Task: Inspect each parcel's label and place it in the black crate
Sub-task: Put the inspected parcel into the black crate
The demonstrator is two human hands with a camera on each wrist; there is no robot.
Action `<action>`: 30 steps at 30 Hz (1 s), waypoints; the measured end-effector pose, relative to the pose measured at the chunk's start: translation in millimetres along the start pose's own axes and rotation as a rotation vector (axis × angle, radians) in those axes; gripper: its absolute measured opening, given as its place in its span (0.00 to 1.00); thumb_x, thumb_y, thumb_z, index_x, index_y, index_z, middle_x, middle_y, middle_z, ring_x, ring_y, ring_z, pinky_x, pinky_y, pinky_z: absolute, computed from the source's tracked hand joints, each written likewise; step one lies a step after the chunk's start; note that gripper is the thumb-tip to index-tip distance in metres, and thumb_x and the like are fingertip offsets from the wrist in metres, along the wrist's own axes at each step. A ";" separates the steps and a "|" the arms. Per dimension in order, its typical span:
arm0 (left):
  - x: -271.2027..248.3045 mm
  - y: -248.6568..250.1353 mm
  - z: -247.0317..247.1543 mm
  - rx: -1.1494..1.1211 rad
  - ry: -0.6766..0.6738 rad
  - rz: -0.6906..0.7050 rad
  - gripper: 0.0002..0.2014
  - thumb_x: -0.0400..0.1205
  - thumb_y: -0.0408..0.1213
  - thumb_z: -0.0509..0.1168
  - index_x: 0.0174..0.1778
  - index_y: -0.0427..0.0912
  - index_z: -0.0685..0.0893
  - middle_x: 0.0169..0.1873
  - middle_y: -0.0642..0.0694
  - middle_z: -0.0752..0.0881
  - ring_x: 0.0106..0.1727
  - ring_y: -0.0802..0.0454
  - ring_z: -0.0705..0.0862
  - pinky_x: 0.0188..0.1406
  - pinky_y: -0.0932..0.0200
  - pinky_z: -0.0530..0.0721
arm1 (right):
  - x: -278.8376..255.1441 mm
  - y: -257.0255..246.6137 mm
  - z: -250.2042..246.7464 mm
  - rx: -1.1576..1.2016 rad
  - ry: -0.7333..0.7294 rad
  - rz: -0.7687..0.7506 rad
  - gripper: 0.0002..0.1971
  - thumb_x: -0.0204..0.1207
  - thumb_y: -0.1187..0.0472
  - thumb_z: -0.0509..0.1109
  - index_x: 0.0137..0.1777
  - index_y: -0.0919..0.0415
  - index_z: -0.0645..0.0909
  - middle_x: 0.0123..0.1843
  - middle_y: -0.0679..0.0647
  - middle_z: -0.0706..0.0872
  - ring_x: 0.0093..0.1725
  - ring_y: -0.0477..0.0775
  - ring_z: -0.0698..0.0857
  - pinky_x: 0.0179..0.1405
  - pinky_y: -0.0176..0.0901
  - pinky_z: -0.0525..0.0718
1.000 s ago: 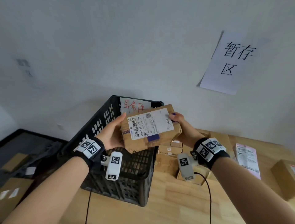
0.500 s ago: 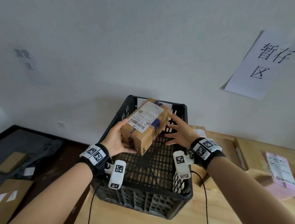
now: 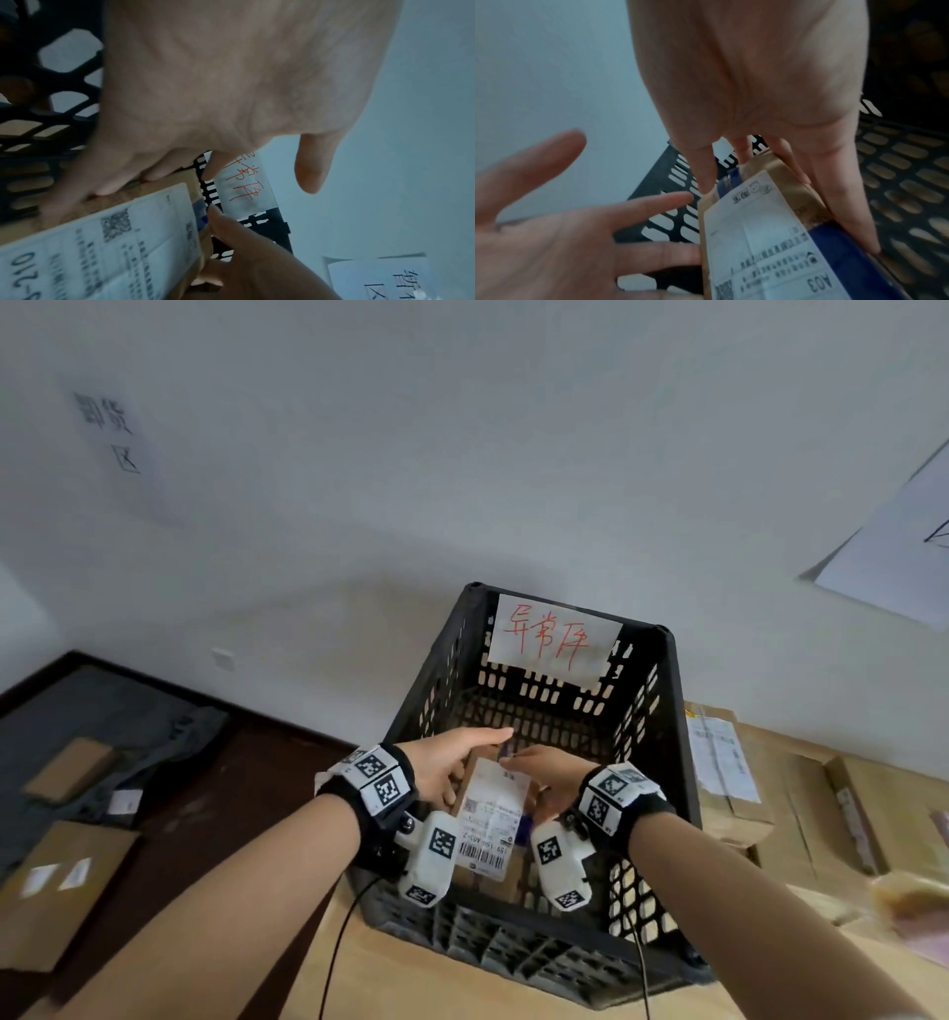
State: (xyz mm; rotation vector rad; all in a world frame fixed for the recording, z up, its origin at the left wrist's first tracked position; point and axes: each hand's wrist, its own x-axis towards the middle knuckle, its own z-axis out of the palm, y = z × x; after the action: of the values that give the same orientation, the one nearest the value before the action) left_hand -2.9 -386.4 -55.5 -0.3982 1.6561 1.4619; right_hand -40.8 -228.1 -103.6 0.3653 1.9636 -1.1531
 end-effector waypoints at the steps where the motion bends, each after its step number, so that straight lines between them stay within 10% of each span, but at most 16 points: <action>1: 3.4 -0.4 -2.1 0.028 0.032 -0.032 0.35 0.76 0.65 0.60 0.71 0.42 0.74 0.59 0.34 0.77 0.58 0.33 0.78 0.55 0.39 0.78 | 4.8 1.5 4.5 0.006 0.007 0.013 0.22 0.82 0.55 0.66 0.70 0.67 0.71 0.61 0.66 0.79 0.63 0.71 0.81 0.60 0.72 0.81; 5: 20.1 -3.2 -9.6 0.037 0.146 -0.126 0.44 0.74 0.68 0.60 0.79 0.43 0.64 0.75 0.27 0.64 0.74 0.22 0.63 0.74 0.26 0.58 | 18.6 4.0 18.8 0.073 -0.027 0.073 0.21 0.83 0.54 0.64 0.70 0.65 0.70 0.61 0.67 0.80 0.63 0.72 0.82 0.60 0.69 0.82; 12: 25.1 -0.3 -13.8 -0.025 0.235 -0.137 0.32 0.86 0.52 0.53 0.81 0.36 0.57 0.79 0.33 0.62 0.78 0.35 0.64 0.67 0.48 0.67 | 33.0 0.8 37.0 0.167 -0.064 0.145 0.15 0.85 0.51 0.58 0.45 0.62 0.74 0.44 0.62 0.81 0.63 0.70 0.81 0.64 0.68 0.80; 16: 32.5 2.0 -15.6 -0.104 0.245 -0.135 0.29 0.87 0.49 0.54 0.80 0.34 0.60 0.74 0.35 0.71 0.58 0.41 0.81 0.40 0.55 0.74 | 45.2 -1.3 40.2 0.193 -0.057 0.142 0.14 0.84 0.53 0.59 0.44 0.62 0.76 0.42 0.62 0.82 0.53 0.69 0.84 0.64 0.67 0.80; 21: 46.2 -0.8 -20.5 -0.164 0.258 -0.119 0.29 0.85 0.51 0.56 0.79 0.38 0.65 0.75 0.37 0.72 0.69 0.41 0.77 0.62 0.53 0.76 | 53.2 -1.6 40.2 0.201 -0.064 0.130 0.12 0.83 0.53 0.60 0.55 0.62 0.75 0.47 0.63 0.83 0.58 0.72 0.84 0.60 0.69 0.82; 27: 52.1 -1.7 -24.4 -0.209 0.269 -0.140 0.31 0.83 0.54 0.59 0.79 0.42 0.66 0.74 0.38 0.74 0.64 0.41 0.81 0.60 0.51 0.79 | 50.4 0.2 46.3 0.256 -0.077 0.096 0.10 0.85 0.56 0.57 0.53 0.62 0.75 0.61 0.65 0.80 0.64 0.70 0.80 0.59 0.67 0.83; 30: 49.4 -1.4 -23.5 -0.196 0.277 -0.142 0.30 0.82 0.54 0.60 0.77 0.41 0.68 0.69 0.37 0.78 0.45 0.44 0.83 0.40 0.54 0.81 | 52.5 2.0 44.9 0.287 -0.085 0.109 0.12 0.86 0.55 0.56 0.52 0.62 0.75 0.57 0.64 0.81 0.66 0.70 0.79 0.62 0.68 0.80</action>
State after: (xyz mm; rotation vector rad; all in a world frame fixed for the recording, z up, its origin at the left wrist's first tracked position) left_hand -39.3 -393.7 -95.7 -0.8434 1.6618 1.5188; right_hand -50.2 -271.9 -156.3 0.5569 1.6861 -1.3594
